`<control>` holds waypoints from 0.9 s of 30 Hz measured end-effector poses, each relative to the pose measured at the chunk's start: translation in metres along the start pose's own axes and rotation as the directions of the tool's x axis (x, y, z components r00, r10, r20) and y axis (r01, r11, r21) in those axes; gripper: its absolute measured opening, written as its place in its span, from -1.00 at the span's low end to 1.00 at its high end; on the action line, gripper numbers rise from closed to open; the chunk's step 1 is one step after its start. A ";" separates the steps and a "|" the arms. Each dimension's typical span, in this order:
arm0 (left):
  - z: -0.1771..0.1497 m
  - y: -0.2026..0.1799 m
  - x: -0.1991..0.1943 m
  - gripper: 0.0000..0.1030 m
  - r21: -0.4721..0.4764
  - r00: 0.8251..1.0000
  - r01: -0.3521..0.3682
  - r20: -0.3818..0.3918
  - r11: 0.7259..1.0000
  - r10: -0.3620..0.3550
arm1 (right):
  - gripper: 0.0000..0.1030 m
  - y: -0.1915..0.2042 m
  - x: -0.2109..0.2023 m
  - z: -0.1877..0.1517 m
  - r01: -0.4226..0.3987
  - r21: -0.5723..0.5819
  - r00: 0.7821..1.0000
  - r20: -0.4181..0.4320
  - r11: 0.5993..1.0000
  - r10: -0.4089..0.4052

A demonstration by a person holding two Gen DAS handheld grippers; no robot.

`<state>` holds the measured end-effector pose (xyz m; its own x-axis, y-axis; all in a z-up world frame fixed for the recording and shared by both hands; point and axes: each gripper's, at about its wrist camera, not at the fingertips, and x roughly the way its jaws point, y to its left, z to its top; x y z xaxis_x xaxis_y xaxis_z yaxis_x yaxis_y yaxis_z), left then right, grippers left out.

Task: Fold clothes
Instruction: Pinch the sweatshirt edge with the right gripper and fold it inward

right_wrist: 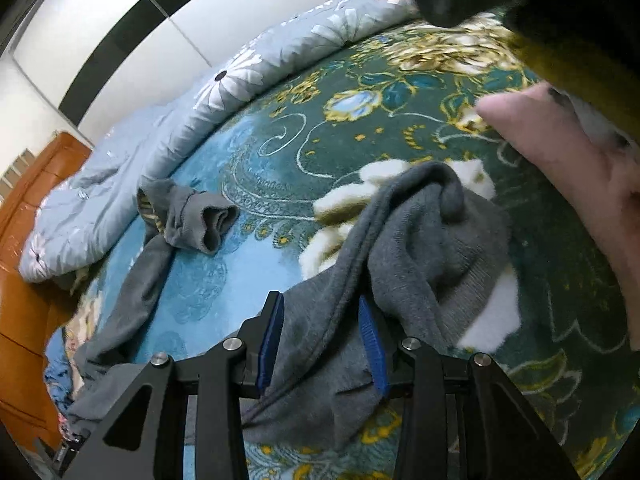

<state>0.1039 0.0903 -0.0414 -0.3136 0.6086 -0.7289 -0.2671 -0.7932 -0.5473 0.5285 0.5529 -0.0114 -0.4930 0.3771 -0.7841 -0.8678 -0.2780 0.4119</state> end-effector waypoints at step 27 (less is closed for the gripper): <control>0.054 -0.002 -0.070 -0.79 0.054 0.982 0.179 0.058 0.982 -0.182 | -0.92 0.026 -0.123 -0.001 -0.235 -0.199 0.941 0.200 0.951 0.274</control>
<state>0.0770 0.0503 0.0331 -0.3118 0.7430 -0.5922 -0.3678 -0.6690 -0.6458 0.5665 0.4985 0.0949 -0.7140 0.4557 -0.5315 -0.6974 -0.5290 0.4835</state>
